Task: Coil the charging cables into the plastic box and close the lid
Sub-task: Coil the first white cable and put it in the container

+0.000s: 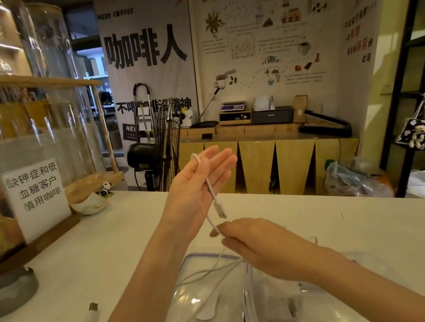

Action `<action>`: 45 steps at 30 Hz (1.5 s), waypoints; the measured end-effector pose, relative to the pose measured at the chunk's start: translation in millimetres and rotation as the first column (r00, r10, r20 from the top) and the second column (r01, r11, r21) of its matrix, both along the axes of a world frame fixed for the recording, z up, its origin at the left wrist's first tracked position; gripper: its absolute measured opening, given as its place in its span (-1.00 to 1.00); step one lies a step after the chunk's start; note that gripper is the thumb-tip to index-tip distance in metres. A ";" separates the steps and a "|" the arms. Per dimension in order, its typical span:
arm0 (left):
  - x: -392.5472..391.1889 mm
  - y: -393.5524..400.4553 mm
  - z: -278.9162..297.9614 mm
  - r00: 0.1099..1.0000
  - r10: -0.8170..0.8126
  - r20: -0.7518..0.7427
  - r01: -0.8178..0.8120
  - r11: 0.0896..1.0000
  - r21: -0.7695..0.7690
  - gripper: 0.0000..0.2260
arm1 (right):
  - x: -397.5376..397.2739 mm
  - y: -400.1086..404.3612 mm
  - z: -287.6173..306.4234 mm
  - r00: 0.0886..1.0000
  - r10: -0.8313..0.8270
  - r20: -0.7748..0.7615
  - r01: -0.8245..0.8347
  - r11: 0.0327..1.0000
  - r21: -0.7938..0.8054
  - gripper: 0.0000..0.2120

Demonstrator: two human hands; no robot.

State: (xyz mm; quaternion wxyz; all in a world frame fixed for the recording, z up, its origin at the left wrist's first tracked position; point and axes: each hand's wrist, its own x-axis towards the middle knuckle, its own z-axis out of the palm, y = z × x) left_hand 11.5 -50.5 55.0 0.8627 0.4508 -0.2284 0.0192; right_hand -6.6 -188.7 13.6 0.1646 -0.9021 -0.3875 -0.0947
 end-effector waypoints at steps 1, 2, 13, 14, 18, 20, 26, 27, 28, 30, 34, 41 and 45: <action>1.7 0.2 -1.0 0.999 0.039 0.036 -0.041 0.998 0.043 -0.76 | 1.4 -0.2 1.3 0.996 -0.011 0.085 0.012 1.000 -0.016 -0.69; 2.8 0.5 -2.0 0.993 0.087 0.077 -0.095 0.989 0.110 -0.76 | 2.9 -1.2 3.4 0.985 -0.022 0.174 0.028 0.999 -0.033 -0.69; -4.9 -1.9 -3.5 0.928 0.116 0.354 -0.355 0.558 0.750 -0.80 | 4.4 -13.8 43.0 0.745 0.093 0.661 -0.083 0.995 -0.047 -0.87; -7.9 -2.8 -1.3 0.950 0.090 0.299 -0.292 0.594 0.749 -0.78 | 2.9 -15.6 47.3 0.746 0.101 0.658 -0.098 0.994 -0.042 -0.87; -18.4 2.0 10.0 0.985 -0.169 0.015 0.128 0.801 0.585 -0.71 | 3.2 -22.2 61.7 0.858 0.030 0.513 -0.161 0.964 0.212 -0.75; -19.2 6.5 12.7 0.970 -0.241 -0.023 0.207 0.776 0.595 -0.65 | 6.8 -22.5 63.1 0.903 0.030 0.428 -0.178 0.933 0.311 -0.76; -14.6 27.0 17.1 0.898 -0.388 -0.207 0.437 0.732 0.523 -0.67 | 17.5 -11.7 58.6 0.972 0.067 0.224 -0.157 0.898 0.412 -0.88; -15.0 31.8 18.9 0.881 -0.422 -0.214 0.471 0.746 0.472 -0.70 | 21.4 -11.5 55.4 0.975 0.050 0.216 -0.131 0.915 0.382 -0.87; -15.8 36.2 21.0 0.868 -0.450 -0.208 0.495 0.763 0.415 -0.73 | 26.0 -11.3 51.3 0.975 0.024 0.222 -0.101 0.933 0.345 -0.84; -19.2 40.5 25.5 0.877 -0.443 -0.186 0.481 0.805 0.347 -0.75 | 34.6 -7.7 43.8 0.967 -0.031 0.252 -0.050 0.950 0.308 -0.76; -27.5 33.8 31.9 0.944 -0.319 -0.087 0.330 0.886 0.326 -0.68 | 44.7 13.1 42.9 0.962 -0.025 0.271 -0.081 0.924 0.374 -0.73; -33.2 28.9 34.8 0.973 -0.206 0.101 0.177 0.955 0.239 -0.71 | 29.2 47.3 46.7 0.991 0.091 -0.099 0.012 0.674 0.739 -0.82; -29.6 34.1 36.2 0.965 -0.240 0.109 0.240 0.971 0.009 -0.68 | 10.2 44.3 34.8 0.870 0.290 -0.398 0.076 0.719 0.690 -0.76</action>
